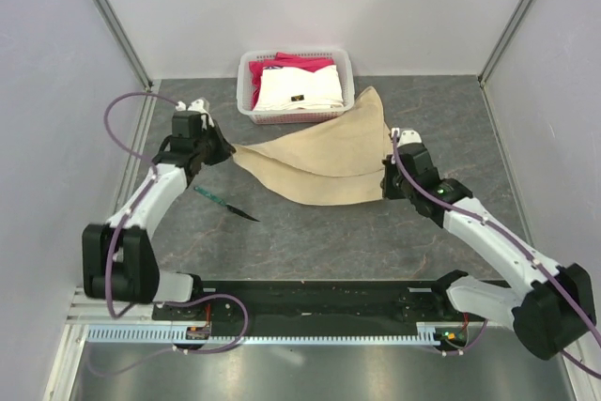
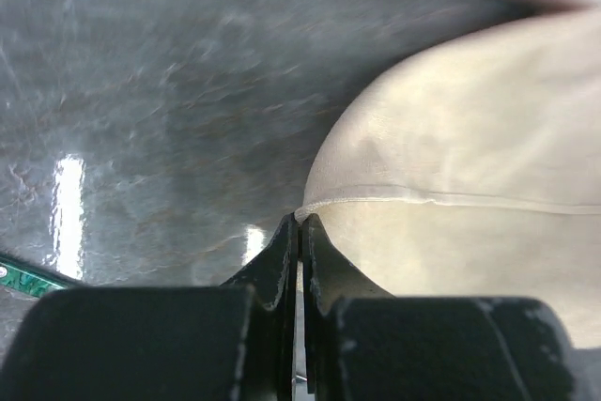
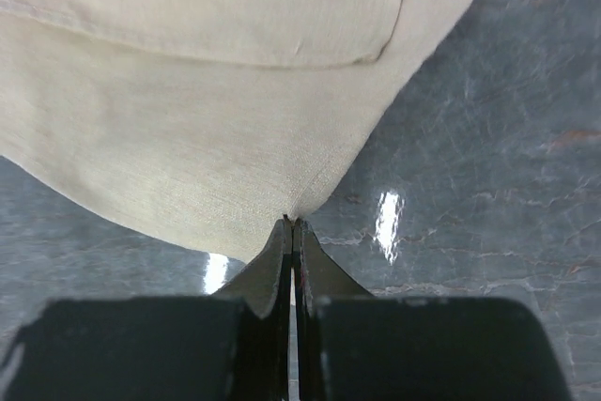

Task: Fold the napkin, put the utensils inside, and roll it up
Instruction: Flatten the napkin out, then fold the napkin

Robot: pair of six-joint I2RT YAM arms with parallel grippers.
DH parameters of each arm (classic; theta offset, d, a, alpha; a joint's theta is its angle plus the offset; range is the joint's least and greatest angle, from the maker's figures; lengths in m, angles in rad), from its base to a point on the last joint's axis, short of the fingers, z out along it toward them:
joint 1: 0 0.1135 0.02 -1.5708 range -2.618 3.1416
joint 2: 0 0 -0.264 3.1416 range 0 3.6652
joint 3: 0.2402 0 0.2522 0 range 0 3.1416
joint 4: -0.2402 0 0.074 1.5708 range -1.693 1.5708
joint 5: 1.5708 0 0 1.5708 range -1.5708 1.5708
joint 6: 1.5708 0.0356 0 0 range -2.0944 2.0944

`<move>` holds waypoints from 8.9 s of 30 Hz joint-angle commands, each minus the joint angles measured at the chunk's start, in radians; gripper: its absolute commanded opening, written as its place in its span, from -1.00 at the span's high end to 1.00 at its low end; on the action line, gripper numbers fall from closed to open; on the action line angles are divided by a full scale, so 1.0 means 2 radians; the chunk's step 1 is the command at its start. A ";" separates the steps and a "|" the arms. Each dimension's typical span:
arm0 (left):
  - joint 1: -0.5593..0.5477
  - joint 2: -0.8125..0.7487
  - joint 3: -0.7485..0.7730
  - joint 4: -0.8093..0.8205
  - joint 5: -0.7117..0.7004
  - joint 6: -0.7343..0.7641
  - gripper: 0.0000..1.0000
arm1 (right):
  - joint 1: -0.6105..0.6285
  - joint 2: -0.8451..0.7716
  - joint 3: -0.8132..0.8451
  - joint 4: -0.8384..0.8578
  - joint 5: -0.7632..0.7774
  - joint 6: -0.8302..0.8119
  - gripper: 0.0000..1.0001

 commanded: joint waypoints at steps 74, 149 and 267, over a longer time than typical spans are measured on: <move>0.079 -0.314 0.410 -0.201 0.207 -0.105 0.96 | -0.105 -0.116 0.612 -0.172 0.025 -0.088 1.00; 0.055 -0.118 0.093 -0.117 0.135 0.065 -1.00 | 0.152 0.401 0.202 0.098 0.045 0.020 -0.54; 0.203 -0.128 0.062 -0.070 0.195 0.007 -0.99 | 0.169 0.369 0.299 -0.039 0.107 -0.099 1.00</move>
